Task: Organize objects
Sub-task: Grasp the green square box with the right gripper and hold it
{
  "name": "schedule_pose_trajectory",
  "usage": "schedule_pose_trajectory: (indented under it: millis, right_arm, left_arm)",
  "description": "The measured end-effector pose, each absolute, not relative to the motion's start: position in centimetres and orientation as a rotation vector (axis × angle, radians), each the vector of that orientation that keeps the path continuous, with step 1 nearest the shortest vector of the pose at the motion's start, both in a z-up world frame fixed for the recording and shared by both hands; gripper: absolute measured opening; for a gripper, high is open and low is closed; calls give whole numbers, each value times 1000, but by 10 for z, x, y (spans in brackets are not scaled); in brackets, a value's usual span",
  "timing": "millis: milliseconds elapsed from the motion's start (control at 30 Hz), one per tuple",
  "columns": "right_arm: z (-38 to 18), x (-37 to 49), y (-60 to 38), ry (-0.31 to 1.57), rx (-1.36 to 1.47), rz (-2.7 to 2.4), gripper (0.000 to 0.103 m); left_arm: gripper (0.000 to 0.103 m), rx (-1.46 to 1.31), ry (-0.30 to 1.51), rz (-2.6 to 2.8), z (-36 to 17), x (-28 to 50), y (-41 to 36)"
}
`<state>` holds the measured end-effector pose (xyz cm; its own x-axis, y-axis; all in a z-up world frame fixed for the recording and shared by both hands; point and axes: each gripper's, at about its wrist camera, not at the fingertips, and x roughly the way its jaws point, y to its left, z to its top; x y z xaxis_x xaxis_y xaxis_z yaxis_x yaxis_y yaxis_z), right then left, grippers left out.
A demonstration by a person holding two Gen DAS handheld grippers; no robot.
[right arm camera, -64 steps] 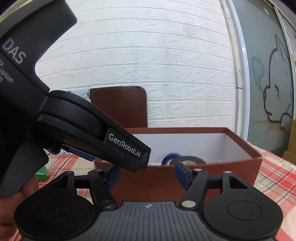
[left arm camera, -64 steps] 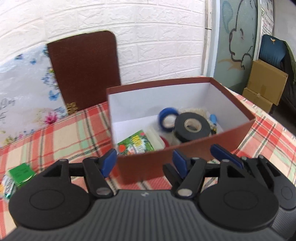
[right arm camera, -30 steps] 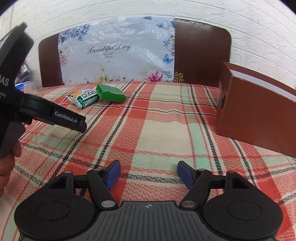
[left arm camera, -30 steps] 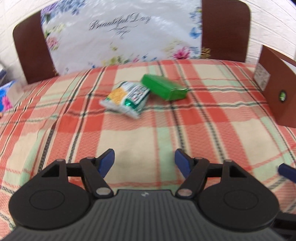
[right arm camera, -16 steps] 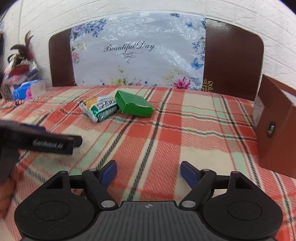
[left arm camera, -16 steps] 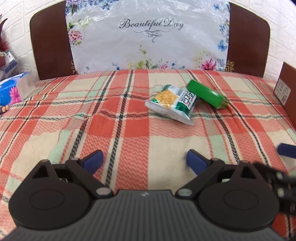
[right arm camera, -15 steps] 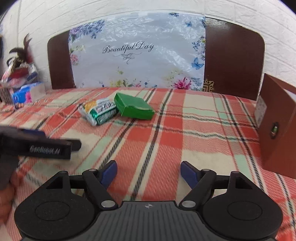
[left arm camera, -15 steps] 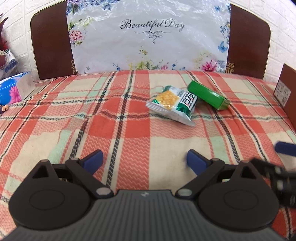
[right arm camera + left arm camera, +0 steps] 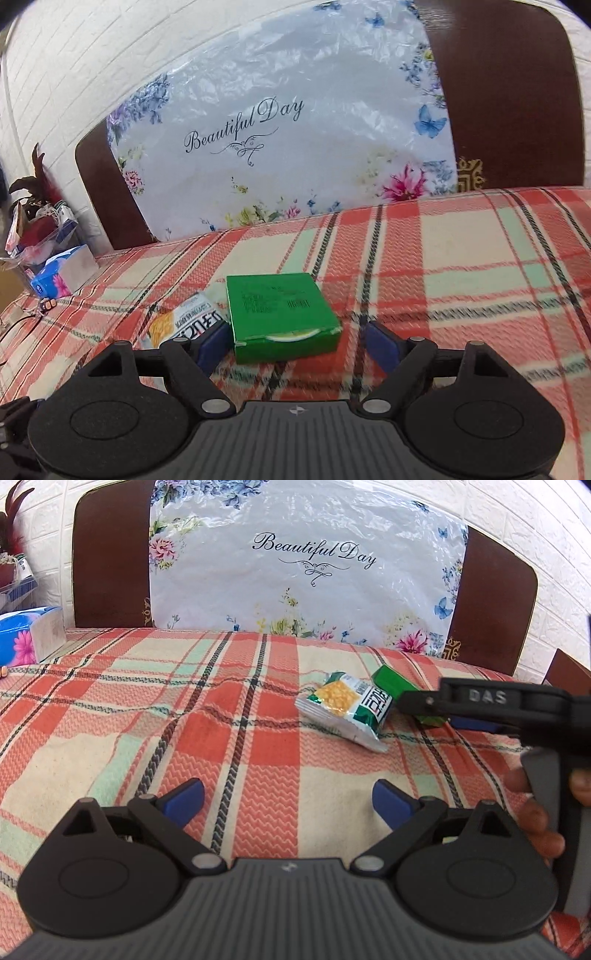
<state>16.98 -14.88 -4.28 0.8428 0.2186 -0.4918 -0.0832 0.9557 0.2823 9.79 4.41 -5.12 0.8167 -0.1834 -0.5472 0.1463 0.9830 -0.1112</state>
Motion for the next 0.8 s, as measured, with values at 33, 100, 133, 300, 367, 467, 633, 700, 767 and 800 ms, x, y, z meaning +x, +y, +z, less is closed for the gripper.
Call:
schedule_pose_trajectory:
  millis: [33,100,133,300,367,467,633,700,767,800]
  right_arm:
    - [-43,172,-148,553,250,175,62]
    - [-42,170,-145,557,225,177,60]
    - [-41,167,-143,555,218,177,60]
    - [-43,130,-145,571,174,149,60]
    - [-44,103,-143,577,89,129,60]
    - [-46,53,-144,587,14,116,60]
    - [-47,-21,-149,590,17,76,60]
    - [-48,-42,-149,586,14,63,60]
    - [-49,-55,-151,582,14,56,60]
    - [-50,-59,-151,575,8,52,60]
  left_arm:
    - [98,-67,590,-175,-52,98,45]
    - [98,-68,591,-175,-52,99,46]
    - [99,-67,592,-174,-52,100,46]
    - [100,-41,604,-169,-53,101,43]
    - [100,-16,610,-161,-54,102,40]
    - [101,30,617,-144,-54,102,34]
    - [103,79,619,-106,-55,99,28]
    - [103,96,615,-86,-54,95,27]
    - [103,129,603,-62,-54,90,22]
    - [103,150,597,-49,-54,87,20]
